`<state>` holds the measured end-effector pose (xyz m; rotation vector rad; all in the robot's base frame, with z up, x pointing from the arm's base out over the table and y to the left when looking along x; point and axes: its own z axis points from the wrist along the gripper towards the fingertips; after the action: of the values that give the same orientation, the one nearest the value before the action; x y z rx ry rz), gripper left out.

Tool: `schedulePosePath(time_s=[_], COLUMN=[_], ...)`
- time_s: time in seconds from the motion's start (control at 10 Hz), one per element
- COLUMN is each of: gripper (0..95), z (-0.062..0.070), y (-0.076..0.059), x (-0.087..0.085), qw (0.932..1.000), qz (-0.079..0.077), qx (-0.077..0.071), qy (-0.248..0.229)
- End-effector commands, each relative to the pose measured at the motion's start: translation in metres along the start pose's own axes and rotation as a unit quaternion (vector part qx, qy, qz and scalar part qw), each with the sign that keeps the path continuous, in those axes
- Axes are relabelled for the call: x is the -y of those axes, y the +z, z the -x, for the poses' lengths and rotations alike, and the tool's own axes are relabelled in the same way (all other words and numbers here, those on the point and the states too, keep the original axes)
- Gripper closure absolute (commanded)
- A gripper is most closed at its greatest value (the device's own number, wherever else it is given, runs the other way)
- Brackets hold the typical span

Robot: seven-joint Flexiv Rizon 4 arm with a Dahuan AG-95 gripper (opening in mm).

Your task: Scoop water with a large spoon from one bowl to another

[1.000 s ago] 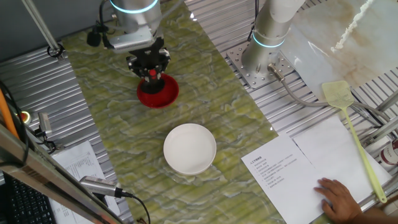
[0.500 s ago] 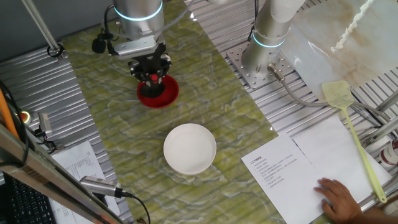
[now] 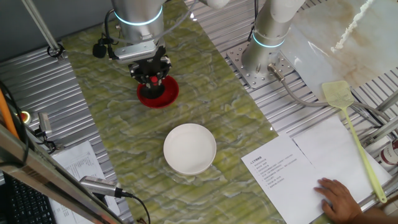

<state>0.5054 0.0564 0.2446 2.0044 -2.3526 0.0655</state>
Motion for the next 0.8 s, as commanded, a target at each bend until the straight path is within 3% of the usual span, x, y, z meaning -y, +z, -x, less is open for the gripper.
schedulePosePath(time_s=[0.1, 0.8], gripper=[95.0, 95.0], z=[0.0009, 0.0004], y=[0.0002, 0.0076], x=[-0.0008, -0.0012], qw=[1.0, 1.0], qz=[0.001, 0.001], qx=[0.001, -0.003], qy=[0.001, -0.004])
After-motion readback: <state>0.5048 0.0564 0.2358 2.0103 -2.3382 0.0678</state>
